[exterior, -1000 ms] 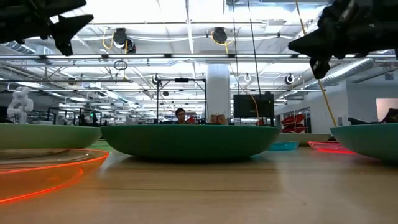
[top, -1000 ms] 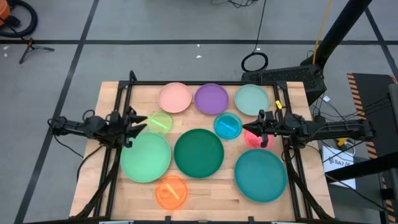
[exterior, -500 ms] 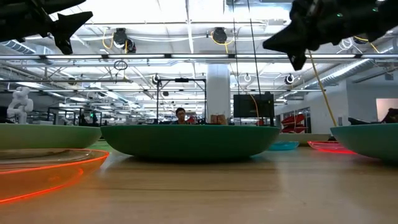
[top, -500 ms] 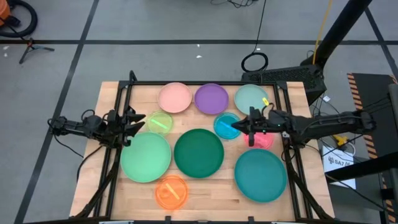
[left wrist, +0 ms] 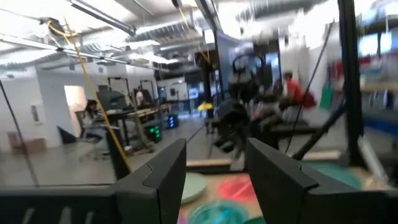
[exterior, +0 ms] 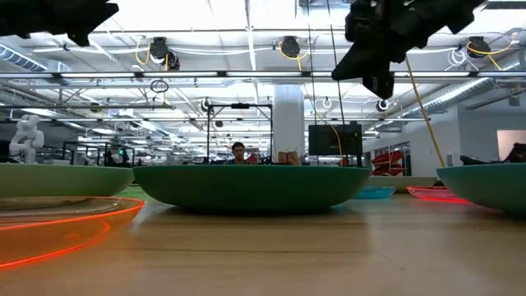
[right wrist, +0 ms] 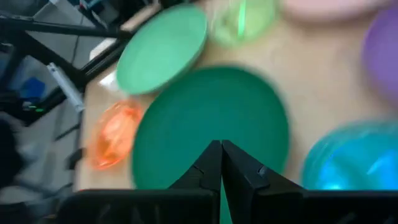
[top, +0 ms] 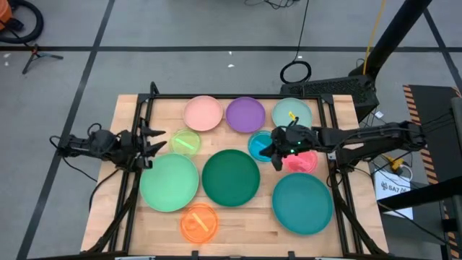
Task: Stack plastic plates
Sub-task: Stack the green plate on top of the blue plate
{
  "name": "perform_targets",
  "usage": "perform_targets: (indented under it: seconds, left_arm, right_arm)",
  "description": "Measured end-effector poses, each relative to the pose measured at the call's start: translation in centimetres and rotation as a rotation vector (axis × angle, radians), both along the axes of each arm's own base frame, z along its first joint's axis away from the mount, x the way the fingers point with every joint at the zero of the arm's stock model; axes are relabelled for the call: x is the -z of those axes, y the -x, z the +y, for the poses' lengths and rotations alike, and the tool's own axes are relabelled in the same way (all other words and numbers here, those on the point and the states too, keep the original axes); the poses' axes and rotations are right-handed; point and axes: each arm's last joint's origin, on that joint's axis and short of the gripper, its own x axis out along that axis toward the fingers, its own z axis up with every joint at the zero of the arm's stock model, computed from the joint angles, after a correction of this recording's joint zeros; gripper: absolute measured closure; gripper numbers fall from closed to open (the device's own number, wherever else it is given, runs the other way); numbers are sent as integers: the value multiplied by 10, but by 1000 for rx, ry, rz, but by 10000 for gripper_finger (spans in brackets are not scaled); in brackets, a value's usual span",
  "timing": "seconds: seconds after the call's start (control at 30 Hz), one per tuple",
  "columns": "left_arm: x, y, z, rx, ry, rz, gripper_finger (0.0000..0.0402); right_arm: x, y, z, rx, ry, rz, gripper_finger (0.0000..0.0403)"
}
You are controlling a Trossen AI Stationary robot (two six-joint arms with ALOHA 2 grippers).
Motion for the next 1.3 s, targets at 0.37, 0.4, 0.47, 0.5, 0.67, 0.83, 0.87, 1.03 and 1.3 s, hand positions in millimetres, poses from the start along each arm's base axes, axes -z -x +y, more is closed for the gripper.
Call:
perform_targets:
  seconds: [0.37,0.4,0.47,0.5,0.67,0.83,0.87,1.03,1.3]
  left_arm:
    - [-3,2,1,-13,-32,40,229]
    - [-3,2,1,-13,-28,39,229]
    - [-3,2,1,-11,-20,32,229]
    - [-4,2,1,-11,-19,28,229]
    - [-4,2,1,-13,-28,30,229]
    - [-6,3,1,-18,-40,13,229]
    - [-7,3,1,-22,-48,1,229]
    - [-11,5,1,-38,-88,-38,229]
    - [-22,9,2,-107,-232,-136,229]
  right_arm:
    - [-10,-34,24,52,-393,178,397]
    - [-11,-37,26,65,-410,210,397]
    - [-11,-42,31,87,-432,280,397]
    - [-13,-46,33,96,-438,314,397]
    - [-20,-63,47,165,-441,472,397]
    - [-10,-74,57,392,-425,581,397]
    - [-7,-75,59,438,-442,604,397]
    - [10,-77,71,569,-505,694,397]
    - [22,-64,55,699,-375,857,397]
